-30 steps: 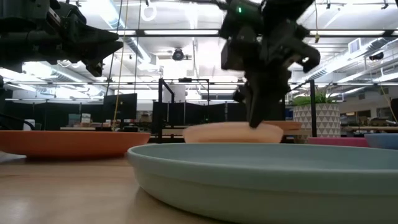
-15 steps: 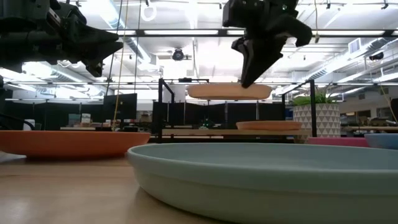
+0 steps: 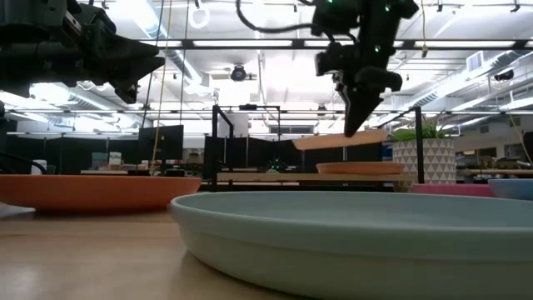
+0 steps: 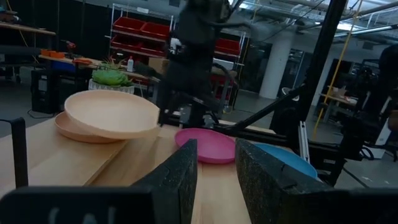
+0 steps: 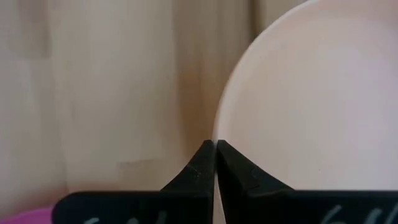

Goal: Place and stack plates onto a shelf
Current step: Stack the white plate on top of the brown plate on the shelf, then put the light blue plate on the shelf

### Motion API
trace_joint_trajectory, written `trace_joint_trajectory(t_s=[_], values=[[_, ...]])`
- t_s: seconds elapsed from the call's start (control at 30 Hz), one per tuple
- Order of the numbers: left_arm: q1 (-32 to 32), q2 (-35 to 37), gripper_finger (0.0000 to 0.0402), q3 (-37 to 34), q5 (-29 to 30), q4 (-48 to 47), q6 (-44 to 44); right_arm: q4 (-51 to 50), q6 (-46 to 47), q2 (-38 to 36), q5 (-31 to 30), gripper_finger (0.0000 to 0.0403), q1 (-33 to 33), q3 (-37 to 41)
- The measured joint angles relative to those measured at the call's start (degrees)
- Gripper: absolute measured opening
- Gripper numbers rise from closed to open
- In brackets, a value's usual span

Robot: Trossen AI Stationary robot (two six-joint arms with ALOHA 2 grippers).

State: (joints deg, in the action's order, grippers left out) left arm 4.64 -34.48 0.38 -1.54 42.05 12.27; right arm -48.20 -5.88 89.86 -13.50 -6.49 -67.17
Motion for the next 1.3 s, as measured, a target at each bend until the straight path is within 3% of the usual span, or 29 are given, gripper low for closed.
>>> trace_joint_trajectory(t_s=[0.3,0.43,0.6,0.97,1.3], values=[[0.0,0.0,0.0115,0.0,0.0,0.0,0.0,7.4,-2.3,-7.1,2.3,0.0012,-9.6,7.4],[0.0,0.0,0.0115,0.0,0.0,0.0,0.0,9.8,-3.3,-6.5,5.8,0.0012,-13.3,9.4],[0.0,0.0,0.0115,0.0,0.0,0.0,0.0,13.7,-3.8,-4.7,5.1,0.0019,-15.7,12.0],[0.0,0.0,0.0115,0.0,0.0,-0.4,0.0,12.5,-0.8,-6.4,6.1,0.0108,-15.1,11.5],[0.0,0.0,0.0115,0.0,0.0,-0.3,0.1,11.2,3.3,-8.8,6.2,0.0119,-7.1,9.0]])
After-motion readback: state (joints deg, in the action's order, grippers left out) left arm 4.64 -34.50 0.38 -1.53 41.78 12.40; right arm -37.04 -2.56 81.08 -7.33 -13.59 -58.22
